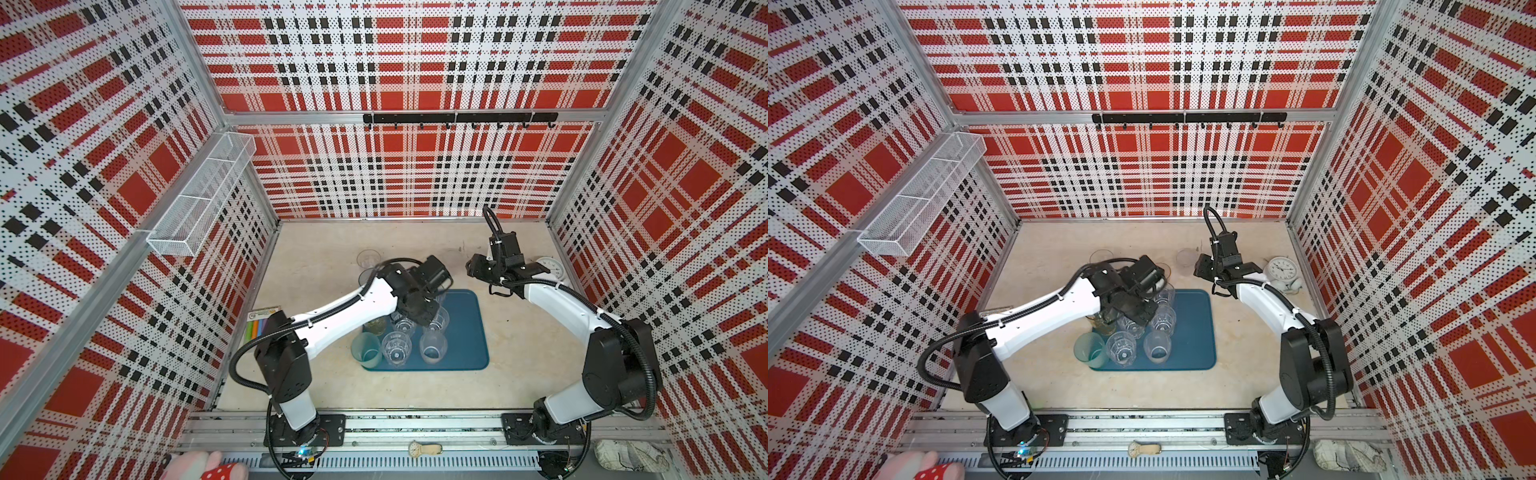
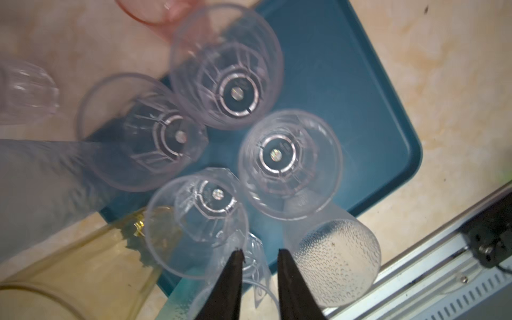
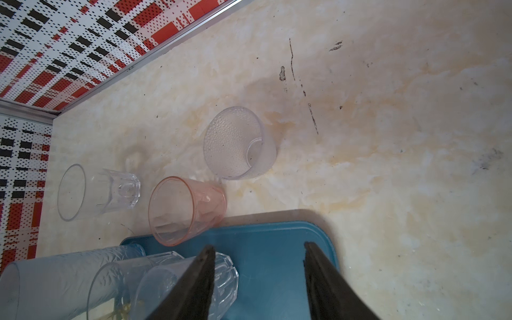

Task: Place the glasses into the tray
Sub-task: Pick up the glass from the top-center of the table.

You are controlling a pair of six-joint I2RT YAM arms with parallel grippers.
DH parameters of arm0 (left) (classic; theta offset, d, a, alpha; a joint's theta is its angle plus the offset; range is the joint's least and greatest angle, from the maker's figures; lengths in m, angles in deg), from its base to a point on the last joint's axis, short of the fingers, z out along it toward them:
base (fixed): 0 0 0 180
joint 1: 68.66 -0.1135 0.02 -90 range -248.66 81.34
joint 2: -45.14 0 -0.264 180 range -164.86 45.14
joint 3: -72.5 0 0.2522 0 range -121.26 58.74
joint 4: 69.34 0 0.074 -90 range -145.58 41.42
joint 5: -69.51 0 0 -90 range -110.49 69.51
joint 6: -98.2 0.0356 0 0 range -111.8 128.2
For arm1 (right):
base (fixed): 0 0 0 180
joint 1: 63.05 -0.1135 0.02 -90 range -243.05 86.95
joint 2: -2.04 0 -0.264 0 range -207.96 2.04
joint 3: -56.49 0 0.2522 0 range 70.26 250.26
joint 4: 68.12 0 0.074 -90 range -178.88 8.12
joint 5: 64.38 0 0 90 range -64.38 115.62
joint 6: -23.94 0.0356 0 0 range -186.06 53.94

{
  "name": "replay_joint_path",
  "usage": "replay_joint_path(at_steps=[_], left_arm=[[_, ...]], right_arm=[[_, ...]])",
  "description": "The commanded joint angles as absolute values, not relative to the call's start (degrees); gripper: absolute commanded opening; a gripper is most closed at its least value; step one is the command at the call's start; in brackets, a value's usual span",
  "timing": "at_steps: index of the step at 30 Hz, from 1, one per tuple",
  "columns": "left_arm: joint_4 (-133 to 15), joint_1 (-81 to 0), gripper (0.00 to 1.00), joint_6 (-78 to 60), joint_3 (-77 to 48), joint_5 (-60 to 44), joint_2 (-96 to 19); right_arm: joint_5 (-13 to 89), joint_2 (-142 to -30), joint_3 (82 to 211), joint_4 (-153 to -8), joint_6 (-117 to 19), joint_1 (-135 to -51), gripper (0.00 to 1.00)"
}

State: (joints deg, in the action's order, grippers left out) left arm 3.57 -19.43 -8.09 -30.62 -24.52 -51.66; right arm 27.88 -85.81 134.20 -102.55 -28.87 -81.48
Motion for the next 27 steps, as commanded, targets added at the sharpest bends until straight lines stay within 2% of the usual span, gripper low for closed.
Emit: replay_joint_path(at_steps=[1, 8, 14, 19, 27], left_arm=[[-2.9, -24.6, 0.29, -8.9, -31.3, -23.6, -47.4], [-16.4, -37.6, 0.34, -11.4, -27.6, -23.3, -40.8], [-32.2, -51.2, 0.42, -13.4, -13.4, -24.6, -30.9], [-39.2, -62.7, 0.47, -16.7, -4.6, -21.2, -27.5], [-47.6, -68.4, 0.52, -20.4, 4.8, -19.6, -28.9]], right_arm=[[28.1, -85.9, 133.6, -102.7, -28.5, -84.0, 0.55], [26.2, -85.1, 133.9, -105.6, -29.7, -88.0, 0.55], [25.2, -86.7, 137.9, -110.4, -33.6, -88.4, 0.56], [22.3, -88.6, 140.7, -111.5, -34.8, -88.4, 0.57], [23.3, -93.2, 146.5, -111.3, -34.8, -85.4, 0.60]])
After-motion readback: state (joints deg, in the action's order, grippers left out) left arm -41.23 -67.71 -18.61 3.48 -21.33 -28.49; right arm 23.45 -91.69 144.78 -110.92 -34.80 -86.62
